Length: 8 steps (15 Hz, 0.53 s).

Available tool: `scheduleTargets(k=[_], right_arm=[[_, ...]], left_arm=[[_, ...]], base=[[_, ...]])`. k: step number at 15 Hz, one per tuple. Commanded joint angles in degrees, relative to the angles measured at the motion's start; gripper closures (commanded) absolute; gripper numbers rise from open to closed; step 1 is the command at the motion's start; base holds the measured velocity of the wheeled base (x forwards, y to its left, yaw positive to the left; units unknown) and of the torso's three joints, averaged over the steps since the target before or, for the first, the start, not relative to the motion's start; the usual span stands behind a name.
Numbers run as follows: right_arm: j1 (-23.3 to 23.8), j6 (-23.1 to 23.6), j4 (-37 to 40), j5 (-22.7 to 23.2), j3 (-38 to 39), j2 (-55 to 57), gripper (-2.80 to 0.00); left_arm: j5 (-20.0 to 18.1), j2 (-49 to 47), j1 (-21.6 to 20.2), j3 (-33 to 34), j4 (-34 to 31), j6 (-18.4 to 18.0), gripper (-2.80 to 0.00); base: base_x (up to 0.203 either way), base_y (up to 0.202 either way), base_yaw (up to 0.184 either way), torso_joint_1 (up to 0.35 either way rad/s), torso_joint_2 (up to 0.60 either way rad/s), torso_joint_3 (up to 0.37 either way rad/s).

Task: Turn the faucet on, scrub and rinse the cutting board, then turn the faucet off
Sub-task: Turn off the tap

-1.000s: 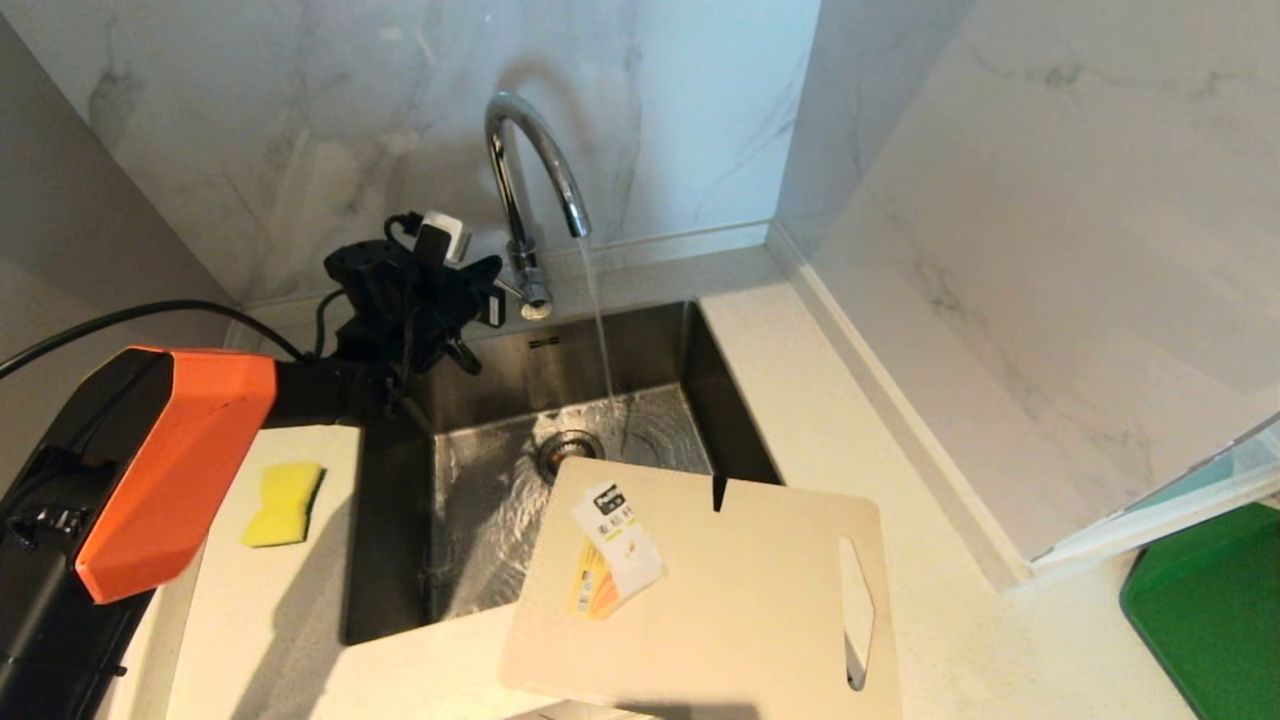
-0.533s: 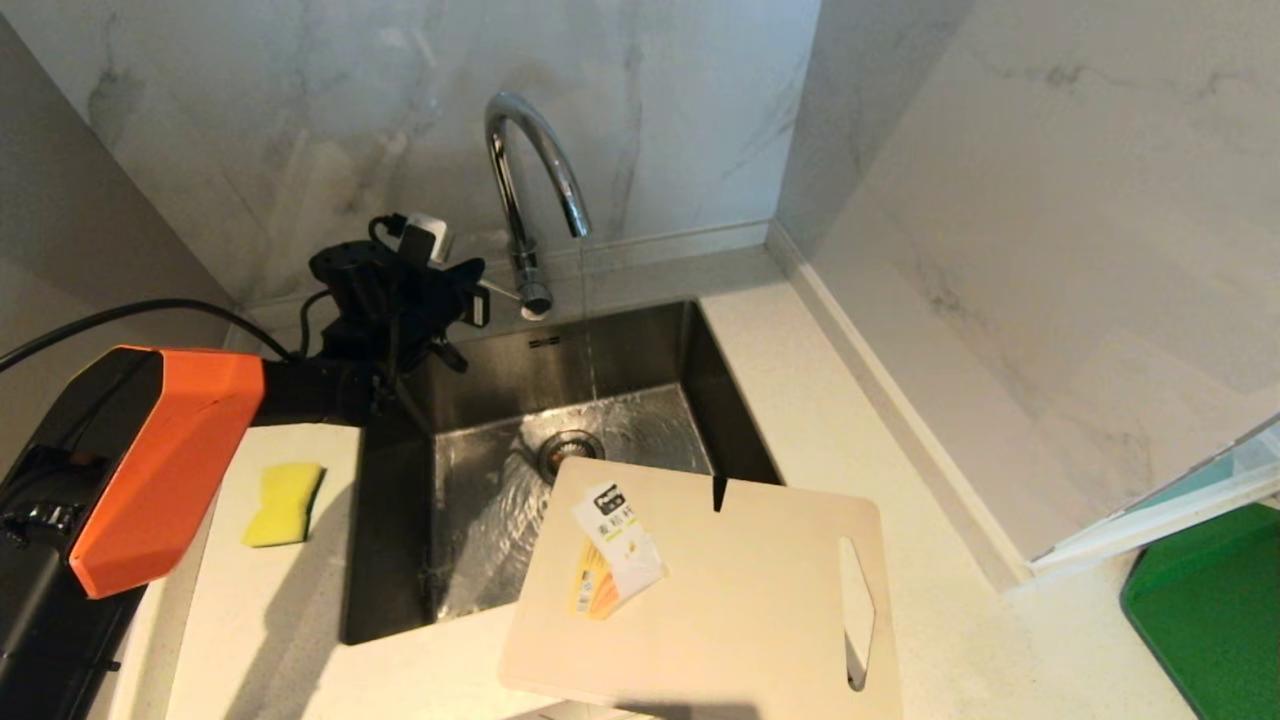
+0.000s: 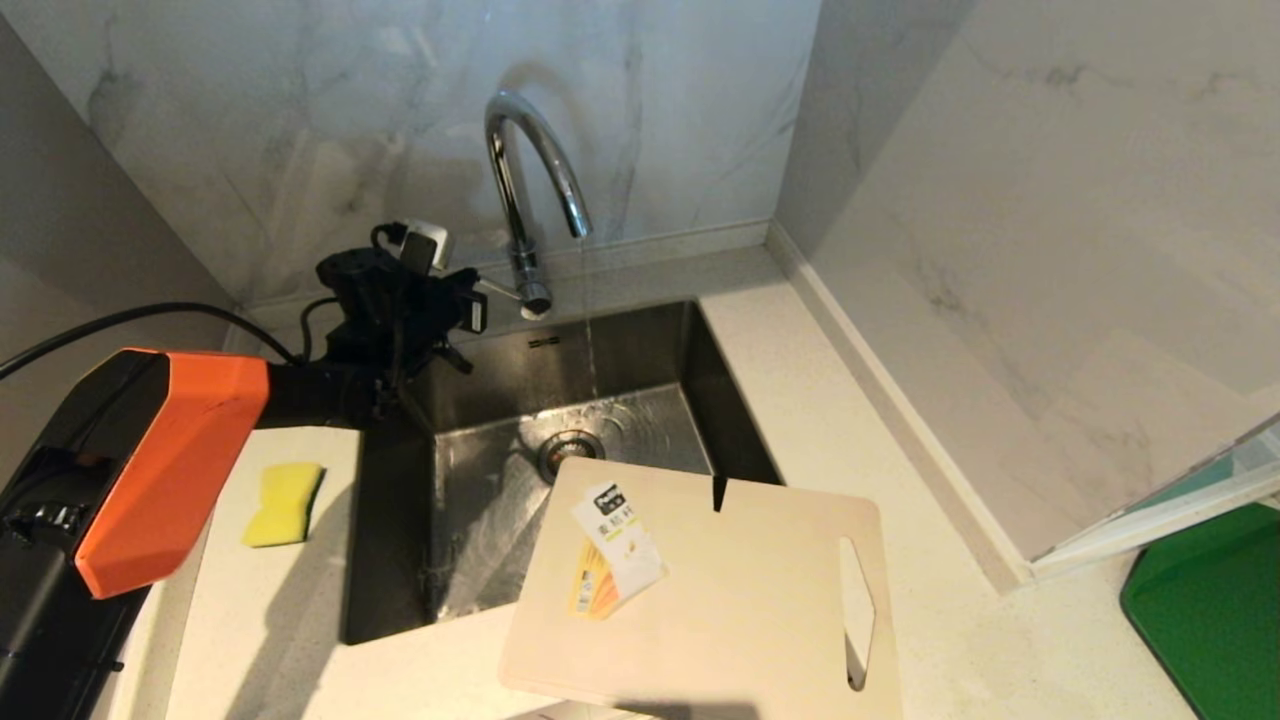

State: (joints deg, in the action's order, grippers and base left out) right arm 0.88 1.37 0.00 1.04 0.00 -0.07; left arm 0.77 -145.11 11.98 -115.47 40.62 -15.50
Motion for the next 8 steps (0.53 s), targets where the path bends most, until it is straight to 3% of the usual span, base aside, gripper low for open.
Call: scheduleTargets(k=[1,3,8], right_arm=[[0.0,0.04,0.0,0.01,0.0,0.07,0.0],[-0.07,0.04,0.0,0.01,0.0,0.07,0.0],[-0.01,0.04,0.0,0.01,0.0,-0.01,0.0]], left_arm=[[0.04,1.02,0.03,-0.11,0.13,-0.2,0.0],[0.31,3.75,0.11,-0.03,-0.61,0.6,0.0],[0.56,9.85,0.85,0.07,-13.77,5.14,0.0]], base=[[0.0,0.0,0.0,0.0,0.0,0.0],[0.0,0.0,0.0,0.0,0.0,0.0],[0.0,0.0,0.0,0.0,0.0,0.0]])
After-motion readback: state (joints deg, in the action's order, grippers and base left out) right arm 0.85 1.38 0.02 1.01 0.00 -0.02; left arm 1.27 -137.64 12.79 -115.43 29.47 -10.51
